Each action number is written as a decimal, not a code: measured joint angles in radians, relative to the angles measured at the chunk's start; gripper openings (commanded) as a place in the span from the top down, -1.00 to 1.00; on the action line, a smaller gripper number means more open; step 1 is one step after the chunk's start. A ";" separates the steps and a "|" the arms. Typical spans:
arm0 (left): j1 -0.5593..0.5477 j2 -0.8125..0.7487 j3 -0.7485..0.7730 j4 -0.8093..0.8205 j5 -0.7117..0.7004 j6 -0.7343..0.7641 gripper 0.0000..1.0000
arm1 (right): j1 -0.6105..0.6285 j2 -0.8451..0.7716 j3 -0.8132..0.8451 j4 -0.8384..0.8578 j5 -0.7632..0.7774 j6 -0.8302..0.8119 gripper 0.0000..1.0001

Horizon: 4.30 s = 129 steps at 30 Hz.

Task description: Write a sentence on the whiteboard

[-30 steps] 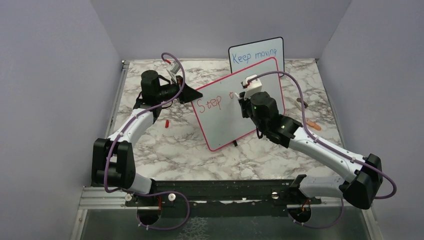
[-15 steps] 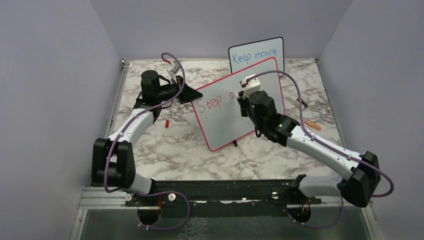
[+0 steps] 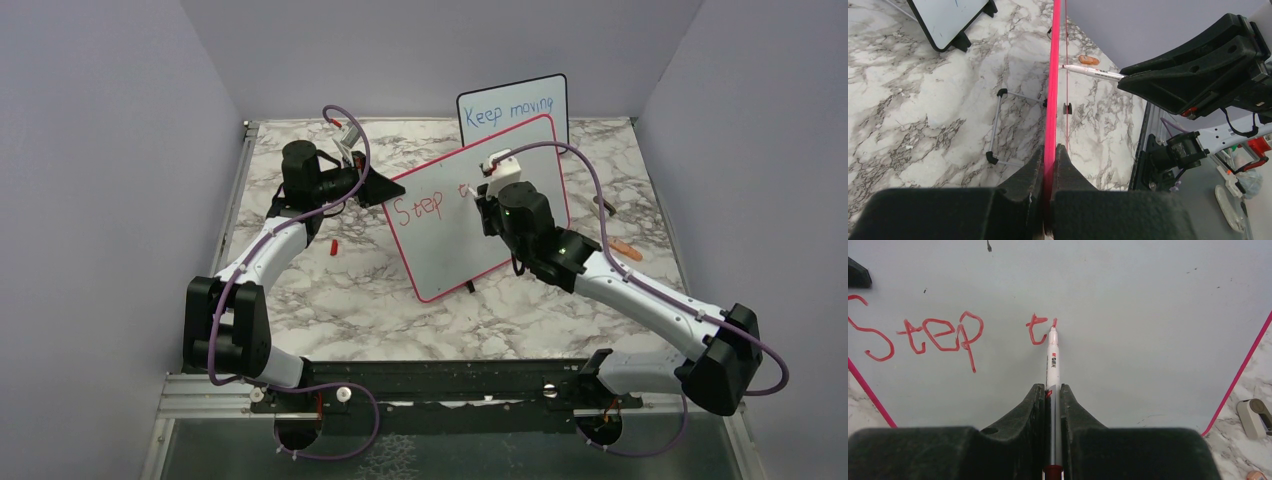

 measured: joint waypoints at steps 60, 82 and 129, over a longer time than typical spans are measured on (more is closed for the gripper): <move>0.000 0.000 0.000 -0.001 0.000 0.000 1.00 | -0.025 0.014 0.038 0.001 -0.043 -0.020 0.99; 0.001 0.000 0.000 -0.001 0.001 0.001 1.00 | -0.026 -0.022 0.037 -0.055 -0.049 -0.022 0.99; 0.002 0.000 0.002 -0.005 0.003 0.001 1.00 | -0.085 0.000 0.034 -0.019 -0.079 -0.083 0.99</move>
